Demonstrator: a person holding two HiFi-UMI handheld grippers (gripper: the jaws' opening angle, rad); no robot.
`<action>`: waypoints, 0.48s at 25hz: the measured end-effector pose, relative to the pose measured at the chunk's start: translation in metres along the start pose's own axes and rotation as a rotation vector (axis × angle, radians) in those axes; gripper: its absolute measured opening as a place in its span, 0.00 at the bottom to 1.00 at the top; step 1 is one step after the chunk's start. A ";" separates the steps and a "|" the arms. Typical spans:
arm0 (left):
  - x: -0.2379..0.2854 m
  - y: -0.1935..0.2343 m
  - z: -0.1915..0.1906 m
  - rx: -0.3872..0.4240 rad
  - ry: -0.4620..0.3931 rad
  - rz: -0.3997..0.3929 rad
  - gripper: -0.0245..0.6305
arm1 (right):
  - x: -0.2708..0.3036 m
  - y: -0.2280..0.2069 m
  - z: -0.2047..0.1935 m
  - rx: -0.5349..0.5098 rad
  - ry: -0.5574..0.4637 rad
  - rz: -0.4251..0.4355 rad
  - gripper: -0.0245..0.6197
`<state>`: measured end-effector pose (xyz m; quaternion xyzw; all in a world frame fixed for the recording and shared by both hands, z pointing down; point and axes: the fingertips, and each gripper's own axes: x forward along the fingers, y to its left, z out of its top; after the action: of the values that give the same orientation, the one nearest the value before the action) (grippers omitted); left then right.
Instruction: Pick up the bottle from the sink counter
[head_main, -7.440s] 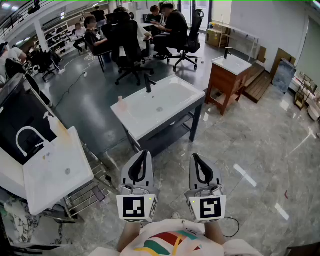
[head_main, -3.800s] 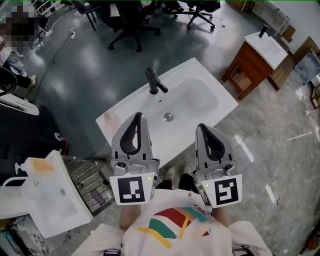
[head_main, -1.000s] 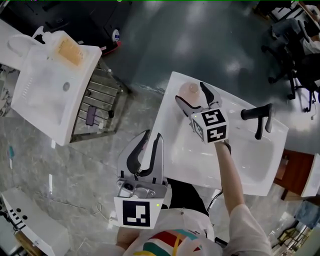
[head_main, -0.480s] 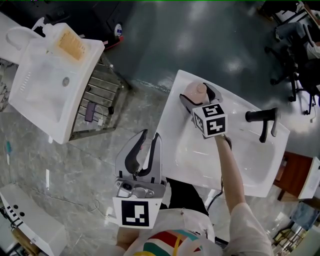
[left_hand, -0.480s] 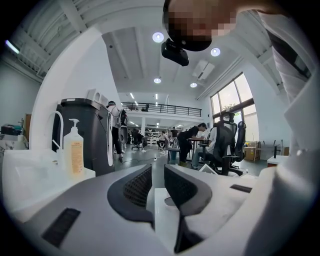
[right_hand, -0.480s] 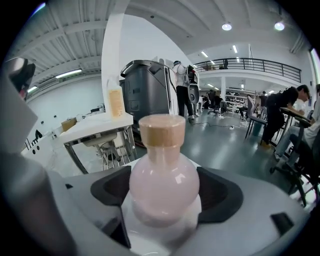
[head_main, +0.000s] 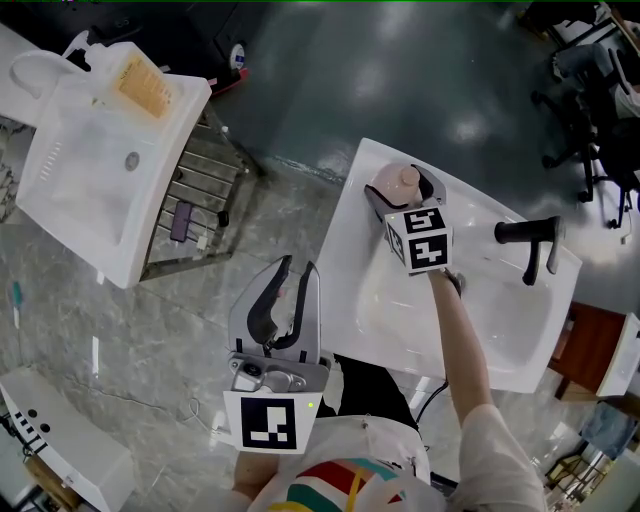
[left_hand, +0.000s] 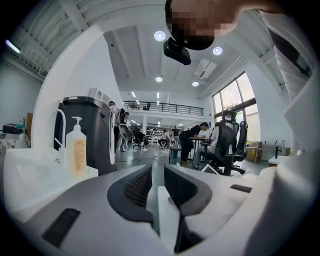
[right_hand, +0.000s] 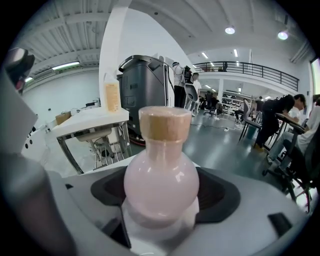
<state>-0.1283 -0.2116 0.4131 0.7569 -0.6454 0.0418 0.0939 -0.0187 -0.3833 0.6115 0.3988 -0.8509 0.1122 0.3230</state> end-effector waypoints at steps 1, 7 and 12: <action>0.000 0.000 0.000 0.000 0.001 0.000 0.12 | 0.000 0.000 0.000 0.000 -0.001 -0.002 0.65; -0.002 0.009 0.007 -0.024 -0.015 0.030 0.12 | -0.001 -0.004 0.002 0.023 -0.009 -0.021 0.65; -0.001 0.011 0.020 -0.007 -0.038 0.033 0.12 | -0.020 -0.007 0.030 0.049 -0.079 -0.042 0.65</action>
<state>-0.1406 -0.2162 0.3944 0.7465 -0.6596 0.0267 0.0836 -0.0180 -0.3890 0.5746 0.4285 -0.8514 0.1103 0.2816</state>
